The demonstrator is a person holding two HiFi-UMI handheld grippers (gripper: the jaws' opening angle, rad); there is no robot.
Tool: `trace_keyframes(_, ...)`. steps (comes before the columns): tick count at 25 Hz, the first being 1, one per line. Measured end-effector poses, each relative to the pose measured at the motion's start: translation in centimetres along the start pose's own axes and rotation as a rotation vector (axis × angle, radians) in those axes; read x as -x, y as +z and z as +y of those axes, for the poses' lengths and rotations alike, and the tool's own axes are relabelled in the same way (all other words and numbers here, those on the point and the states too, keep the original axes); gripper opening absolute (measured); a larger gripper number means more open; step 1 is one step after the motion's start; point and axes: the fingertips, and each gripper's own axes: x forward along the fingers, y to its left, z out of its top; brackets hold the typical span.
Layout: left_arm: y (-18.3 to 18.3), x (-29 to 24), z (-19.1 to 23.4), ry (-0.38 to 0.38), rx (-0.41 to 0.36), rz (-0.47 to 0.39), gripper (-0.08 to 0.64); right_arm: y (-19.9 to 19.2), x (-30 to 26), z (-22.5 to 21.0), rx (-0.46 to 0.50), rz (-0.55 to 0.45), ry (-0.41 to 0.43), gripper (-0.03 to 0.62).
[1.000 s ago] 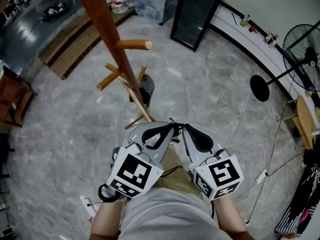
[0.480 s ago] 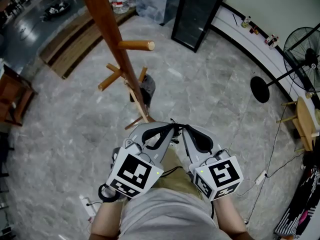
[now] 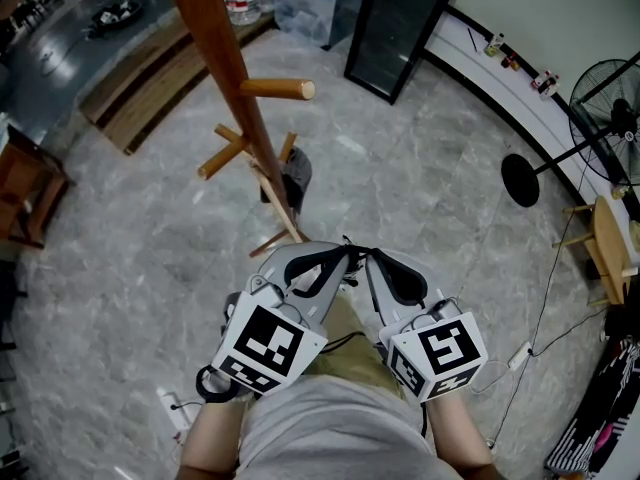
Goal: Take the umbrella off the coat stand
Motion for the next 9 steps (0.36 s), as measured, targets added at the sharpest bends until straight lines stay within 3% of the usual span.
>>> trace_keyframes(9,0.09,0.25,0.18,0.006,0.006,-0.005,0.018,0.18,0.00,0.23,0.007,0.002,0.006,0.003)
